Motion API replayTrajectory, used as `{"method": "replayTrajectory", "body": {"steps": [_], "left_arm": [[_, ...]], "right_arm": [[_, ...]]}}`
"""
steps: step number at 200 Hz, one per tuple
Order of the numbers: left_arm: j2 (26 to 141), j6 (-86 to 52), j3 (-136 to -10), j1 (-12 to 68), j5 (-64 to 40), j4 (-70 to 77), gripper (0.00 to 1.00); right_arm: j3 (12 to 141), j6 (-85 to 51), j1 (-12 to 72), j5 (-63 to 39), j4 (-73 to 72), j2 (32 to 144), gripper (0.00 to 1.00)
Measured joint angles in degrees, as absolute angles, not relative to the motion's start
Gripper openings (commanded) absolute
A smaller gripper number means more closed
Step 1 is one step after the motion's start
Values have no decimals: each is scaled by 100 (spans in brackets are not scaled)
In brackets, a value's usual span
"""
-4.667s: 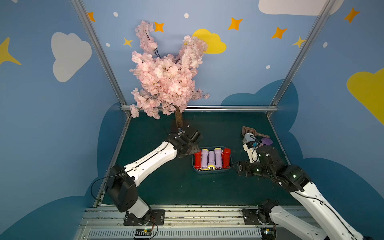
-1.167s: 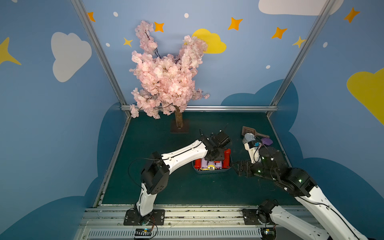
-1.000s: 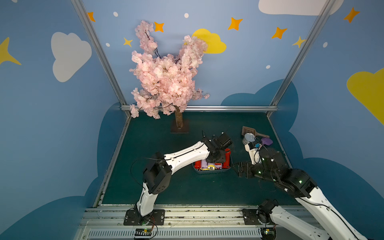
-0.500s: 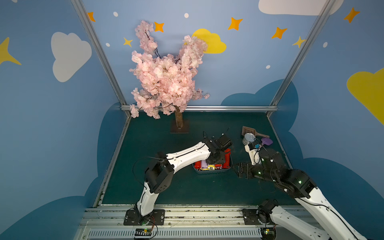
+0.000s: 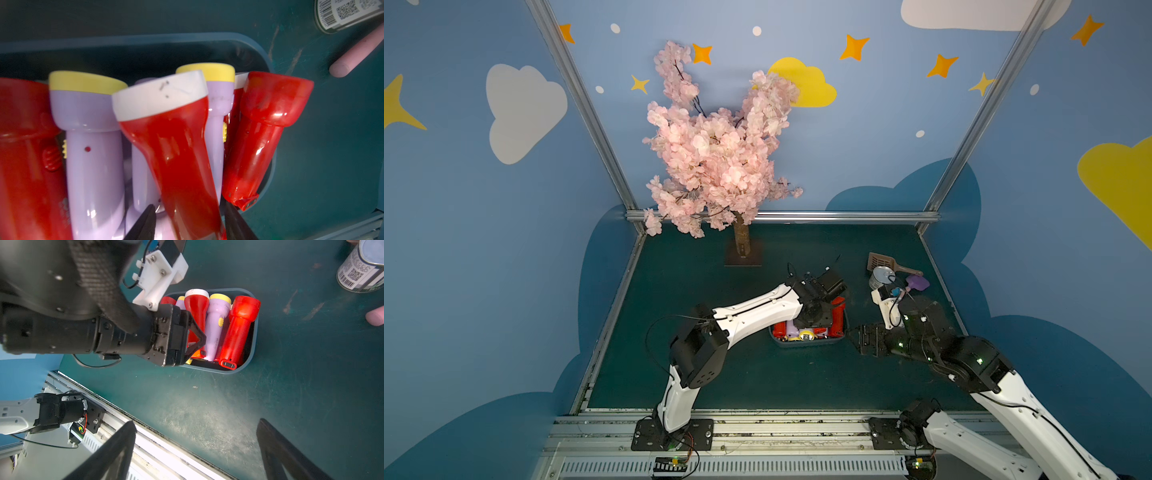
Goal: Put the flashlights into the storage boxes
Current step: Place the flashlight at the storage box.
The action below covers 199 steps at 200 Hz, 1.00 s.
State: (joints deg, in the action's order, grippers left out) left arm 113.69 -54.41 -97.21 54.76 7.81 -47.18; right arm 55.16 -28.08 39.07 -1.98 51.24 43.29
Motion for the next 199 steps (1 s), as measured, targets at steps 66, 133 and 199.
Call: {"method": "replayTrajectory", "body": {"steps": [66,133,199], "left_arm": [[10770,-5443,-9330,5476,921,-4744,70],[8595,-5081,-8084,5315,2272,-4777,99],[6051,-3553,-5389,3503,3946,-3955,99]], "right_arm": [[5524,-2808,3907,-198,5124,4397,91],[5623,-2805,3798,694,5127,4759,95],[5214,-2641,2561,2314,4331,5734,98]]}}
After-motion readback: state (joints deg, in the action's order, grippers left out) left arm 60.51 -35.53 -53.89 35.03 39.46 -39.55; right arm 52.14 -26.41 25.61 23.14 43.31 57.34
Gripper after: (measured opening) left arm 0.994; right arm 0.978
